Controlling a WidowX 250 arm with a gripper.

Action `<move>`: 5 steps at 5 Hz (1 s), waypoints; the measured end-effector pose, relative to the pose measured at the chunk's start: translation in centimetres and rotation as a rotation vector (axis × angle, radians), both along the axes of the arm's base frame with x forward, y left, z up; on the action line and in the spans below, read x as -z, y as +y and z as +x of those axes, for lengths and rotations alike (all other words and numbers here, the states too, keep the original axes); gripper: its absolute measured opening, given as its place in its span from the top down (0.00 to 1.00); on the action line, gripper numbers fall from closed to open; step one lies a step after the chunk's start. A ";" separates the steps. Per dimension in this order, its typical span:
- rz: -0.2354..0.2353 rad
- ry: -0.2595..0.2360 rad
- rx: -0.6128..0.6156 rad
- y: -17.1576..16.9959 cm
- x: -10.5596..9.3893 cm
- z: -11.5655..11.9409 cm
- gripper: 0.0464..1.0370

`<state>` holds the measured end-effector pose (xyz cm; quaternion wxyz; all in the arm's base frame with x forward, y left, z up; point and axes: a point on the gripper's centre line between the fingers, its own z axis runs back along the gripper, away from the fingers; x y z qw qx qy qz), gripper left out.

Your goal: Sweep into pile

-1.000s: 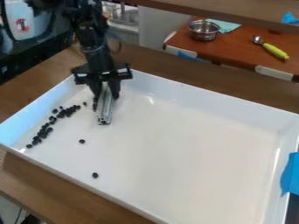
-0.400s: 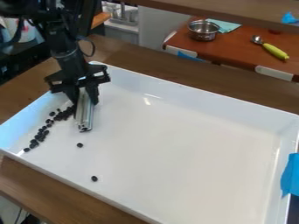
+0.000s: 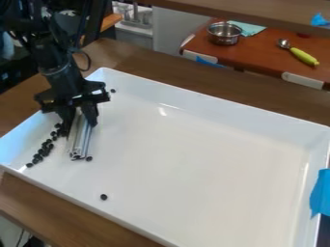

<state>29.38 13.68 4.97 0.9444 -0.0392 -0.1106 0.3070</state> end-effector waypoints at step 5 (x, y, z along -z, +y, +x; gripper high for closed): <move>-0.242 0.079 0.112 -7.3 -5.1 -4.8 0.66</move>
